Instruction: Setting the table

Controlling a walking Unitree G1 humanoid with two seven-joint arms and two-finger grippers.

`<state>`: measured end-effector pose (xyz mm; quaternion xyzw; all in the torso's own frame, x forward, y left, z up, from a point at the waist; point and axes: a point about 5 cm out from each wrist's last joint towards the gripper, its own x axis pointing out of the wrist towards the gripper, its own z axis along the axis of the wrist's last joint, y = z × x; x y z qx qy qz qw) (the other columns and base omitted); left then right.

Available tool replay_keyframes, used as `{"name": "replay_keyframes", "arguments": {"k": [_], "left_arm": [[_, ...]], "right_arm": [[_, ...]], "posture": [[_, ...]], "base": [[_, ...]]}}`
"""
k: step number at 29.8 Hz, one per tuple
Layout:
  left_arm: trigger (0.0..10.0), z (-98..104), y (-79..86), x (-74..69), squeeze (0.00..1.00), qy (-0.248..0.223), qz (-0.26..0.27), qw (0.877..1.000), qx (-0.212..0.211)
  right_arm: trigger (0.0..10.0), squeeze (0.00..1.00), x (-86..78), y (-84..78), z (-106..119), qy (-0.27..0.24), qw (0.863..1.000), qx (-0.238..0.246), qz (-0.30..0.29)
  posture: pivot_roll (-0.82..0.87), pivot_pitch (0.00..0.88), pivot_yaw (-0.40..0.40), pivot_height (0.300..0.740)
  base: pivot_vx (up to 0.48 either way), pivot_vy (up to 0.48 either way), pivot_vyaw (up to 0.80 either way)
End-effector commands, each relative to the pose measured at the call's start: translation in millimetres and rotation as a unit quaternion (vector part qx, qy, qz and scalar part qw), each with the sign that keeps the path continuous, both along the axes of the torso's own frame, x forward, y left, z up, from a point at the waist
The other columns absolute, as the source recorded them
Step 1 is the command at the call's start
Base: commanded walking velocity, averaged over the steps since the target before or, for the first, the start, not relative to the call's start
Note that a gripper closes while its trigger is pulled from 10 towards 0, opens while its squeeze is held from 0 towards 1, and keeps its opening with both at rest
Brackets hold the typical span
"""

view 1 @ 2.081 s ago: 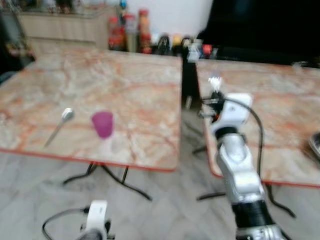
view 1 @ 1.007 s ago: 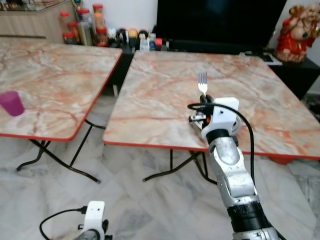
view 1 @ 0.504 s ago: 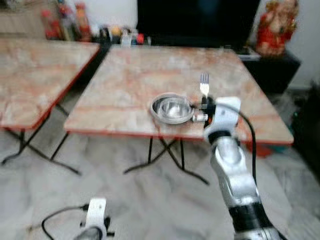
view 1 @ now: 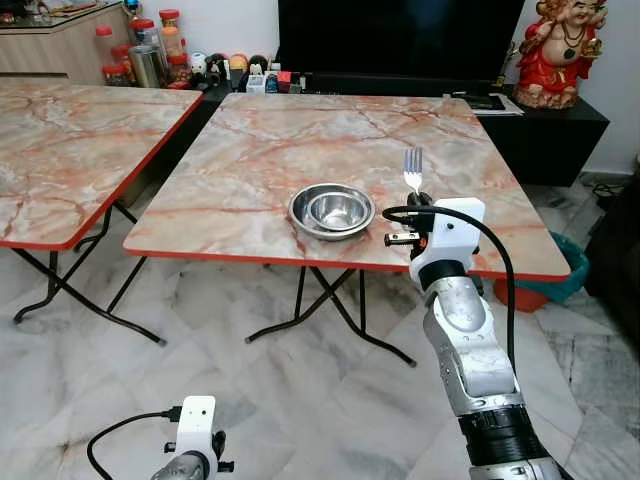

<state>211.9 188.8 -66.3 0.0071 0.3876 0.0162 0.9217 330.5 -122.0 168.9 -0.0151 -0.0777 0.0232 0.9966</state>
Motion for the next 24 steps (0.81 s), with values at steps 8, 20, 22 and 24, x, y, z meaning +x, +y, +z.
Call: {"name": "replay_keyframes", "arguments": {"k": [8,20,22,24], "left_arm": [[10.0,1.6,4.1,1.6,0.00,-0.004,0.008,1.000,0.004],[10.0,1.3,3.3,1.4,0.00,-0.003,0.007,1.000,0.002],[10.0,1.3,3.1,1.4,0.00,-0.003,0.007,1.000,0.002],[10.0,1.0,3.3,0.8,0.00,-0.003,0.009,1.000,0.001]], "right_arm": [[10.0,0.00,2.3,0.4,4.8,-0.004,1.000,0.008,0.002],[10.0,0.00,2.7,0.6,5.8,-0.007,1.000,0.009,0.003],[10.0,0.00,2.9,0.4,5.9,-0.007,1.000,0.010,0.002],[10.0,0.00,2.3,-0.2,5.1,-0.006,1.000,0.011,0.000]], "posture": [[0.01,0.000,-0.030,0.740],[0.01,0.000,-0.030,0.740],[0.01,0.000,-0.032,0.740],[0.01,0.000,-0.032,0.740]], "base": [[0.273,0.000,-0.21],[0.282,0.000,0.00],[0.283,0.000,0.00],[0.283,0.000,0.00]]}}
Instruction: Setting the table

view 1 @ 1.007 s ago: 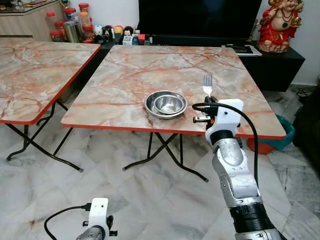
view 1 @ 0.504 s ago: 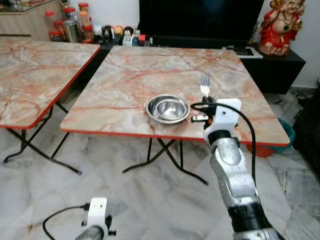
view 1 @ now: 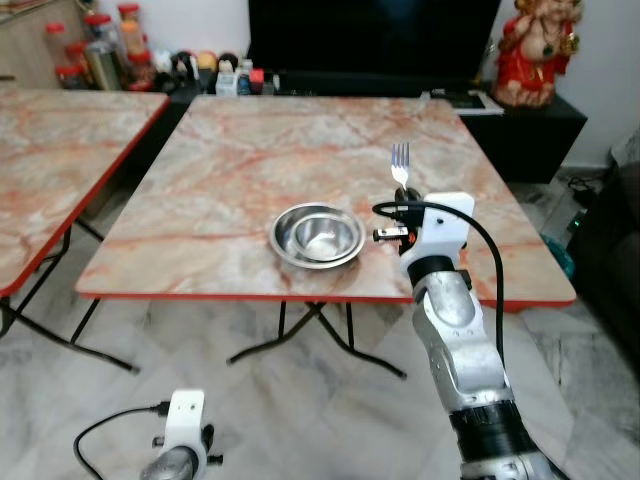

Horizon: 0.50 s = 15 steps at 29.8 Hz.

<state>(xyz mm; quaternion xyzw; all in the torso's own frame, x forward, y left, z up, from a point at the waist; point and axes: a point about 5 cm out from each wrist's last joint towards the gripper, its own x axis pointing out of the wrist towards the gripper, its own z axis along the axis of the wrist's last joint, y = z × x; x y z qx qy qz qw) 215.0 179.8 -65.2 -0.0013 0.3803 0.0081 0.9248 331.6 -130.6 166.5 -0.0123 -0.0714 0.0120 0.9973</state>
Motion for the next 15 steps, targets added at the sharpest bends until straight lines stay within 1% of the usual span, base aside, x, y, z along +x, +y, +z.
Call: {"name": "replay_keyframes", "arguments": {"k": [1,11,15], "left_arm": [[10.0,-0.2,12.4,-2.5,0.00,0.005,0.013,1.000,0.012],[10.0,-1.6,12.7,-5.1,0.00,0.009,0.014,1.000,0.012],[10.0,-2.1,12.8,-6.2,0.00,0.009,0.013,1.000,0.013]], "right_arm": [[10.0,0.00,0.9,8.4,7.3,-0.012,1.000,0.008,0.011],[10.0,0.00,0.0,6.5,5.4,-0.008,1.000,0.006,0.008],[10.0,0.00,0.4,9.8,7.3,-0.011,1.000,0.006,0.013]], "posture": [[0.01,0.000,-0.032,0.740],[0.00,0.000,-0.031,0.740],[0.01,0.000,-0.034,0.740]], "base": [[0.285,0.000,0.00],[0.282,0.000,0.00],[0.284,0.000,0.00]]}}
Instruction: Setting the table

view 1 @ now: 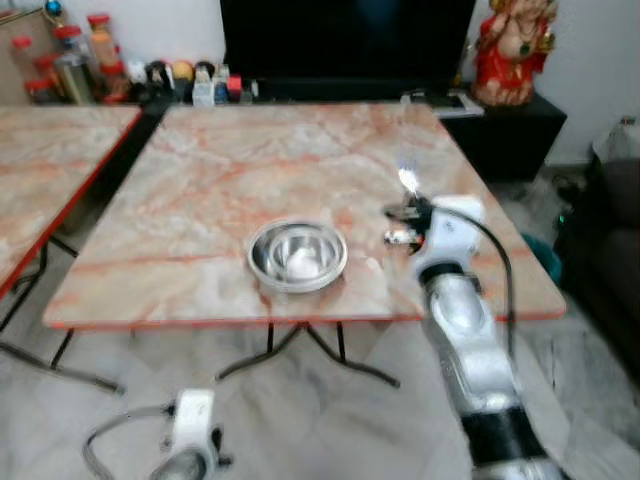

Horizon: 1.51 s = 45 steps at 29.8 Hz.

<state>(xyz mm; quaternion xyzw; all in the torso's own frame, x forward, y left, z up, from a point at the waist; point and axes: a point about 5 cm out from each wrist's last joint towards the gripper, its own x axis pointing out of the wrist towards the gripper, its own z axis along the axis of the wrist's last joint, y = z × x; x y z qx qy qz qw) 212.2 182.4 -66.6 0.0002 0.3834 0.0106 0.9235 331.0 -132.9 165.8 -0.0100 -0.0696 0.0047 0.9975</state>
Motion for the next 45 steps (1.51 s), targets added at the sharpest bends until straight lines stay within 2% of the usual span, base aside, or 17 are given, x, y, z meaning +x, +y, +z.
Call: {"name": "replay_keyframes", "arguments": {"k": [1,20,29,34,38,42,45], "left_arm": [[10.0,-1,10.1,-3.4,0.00,0.006,0.011,1.000,0.010],[10.0,-2,10.2,-5.4,0.00,0.010,0.009,1.000,0.011],[10.0,-4,11.0,-9.1,0.00,0.015,0.015,1.000,0.009],[10.0,-6,10.0,-11.9,0.00,0.019,0.015,1.000,0.008],[10.0,-8,8.6,-15.9,0.00,0.024,0.016,1.000,0.006],[10.0,-8,8.6,-16.5,0.00,0.025,0.017,1.000,0.006],[10.0,-10,9.6,-20.2,0.00,0.030,0.016,0.999,0.006]], "right_arm": [[10.0,0.00,1.3,12.2,8,-0.013,1.000,0.003,0.020],[10.0,0.00,0.1,12.5,6,-0.011,1.000,0.005,0.020],[10.0,0.00,-1.1,9.4,-3,0.012,1.000,-0.002,0.012],[10.0,0.00,-2.0,9.1,-15,0.039,0.999,0.011,0.007],[10.0,0.00,-1.8,8.4,-37,0.090,0.996,0.017,-0.006],[10.0,0.00,-1.8,8.1,-41,0.098,0.995,0.016,-0.009],[10.0,0.00,-1.0,10.1,-58,0.135,0.990,0.031,-0.015]], "posture": [[0.01,0.000,-0.034,0.740],[0.01,0.000,-0.033,0.740],[0.01,0.000,-0.039,0.740],[0.01,0.000,-0.043,0.740],[0.02,0.000,-0.048,0.740],[0.02,0.000,-0.048,0.740],[0.02,0.000,-0.045,0.740]], "base": [[0.285,0.000,0.00],[0.283,0.000,0.00],[0.126,0.000,0.00],[0.000,0.000,0.00],[0.000,0.000,0.00],[0.000,0.000,0.00],[0.000,0.000,0.00]]}}
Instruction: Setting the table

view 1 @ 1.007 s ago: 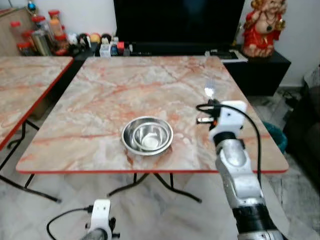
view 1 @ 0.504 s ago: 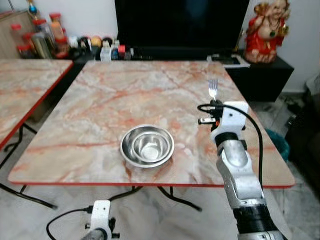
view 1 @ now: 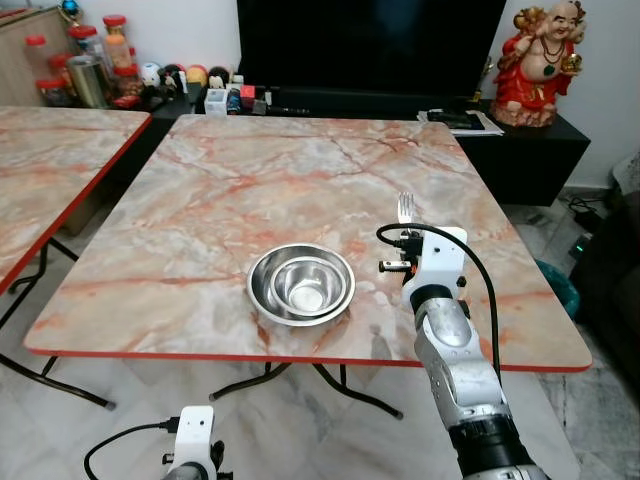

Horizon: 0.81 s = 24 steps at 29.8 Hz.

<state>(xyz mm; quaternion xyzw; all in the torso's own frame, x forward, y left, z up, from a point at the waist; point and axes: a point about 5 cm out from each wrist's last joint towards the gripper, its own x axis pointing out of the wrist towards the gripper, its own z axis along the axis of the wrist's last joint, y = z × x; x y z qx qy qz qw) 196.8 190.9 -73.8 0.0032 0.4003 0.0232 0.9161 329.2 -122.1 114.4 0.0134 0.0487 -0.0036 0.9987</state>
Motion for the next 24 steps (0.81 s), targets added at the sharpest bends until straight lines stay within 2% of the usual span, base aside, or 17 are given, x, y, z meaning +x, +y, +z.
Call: {"name": "replay_keyframes", "arguments": {"k": [1,7,13,16,24], "left_arm": [[10.0,-3,1.2,-5.0,0.00,0.012,0.005,1.000,-0.001],[10.0,-3,1.6,-5.0,0.00,0.012,0.005,1.000,0.001],[10.0,-3,2.2,-5.1,0.00,0.013,0.006,1.000,0.002],[10.0,-3,3.6,-5.7,0.00,0.014,0.009,1.000,0.003],[10.0,-3,3.7,-4.9,0.00,0.013,0.013,1.000,0.002]], "right_arm": [[10.0,0.00,1.3,0.2,-9,0.023,1.000,0.011,-0.008],[10.0,0.00,8.6,10.3,-22,0.054,0.998,0.024,-0.009],[10.0,0.00,14.6,21.8,-21,0.062,0.998,0.028,-0.003],[10.0,0.00,19.4,32.5,-21,0.066,0.997,0.029,0.010],[10.0,0.00,19.7,32.8,-34,0.089,0.996,0.017,0.005]], "posture": [[0.02,0.000,-0.044,0.740],[0.02,0.000,-0.038,0.740],[0.02,0.000,-0.041,0.740],[0.03,0.000,-0.045,0.740],[0.04,0.000,-0.049,0.740]], "base": [[0.000,0.000,0.00],[0.000,0.000,0.00],[0.000,0.000,0.00],[0.000,0.000,0.00],[0.000,0.000,0.00]]}}
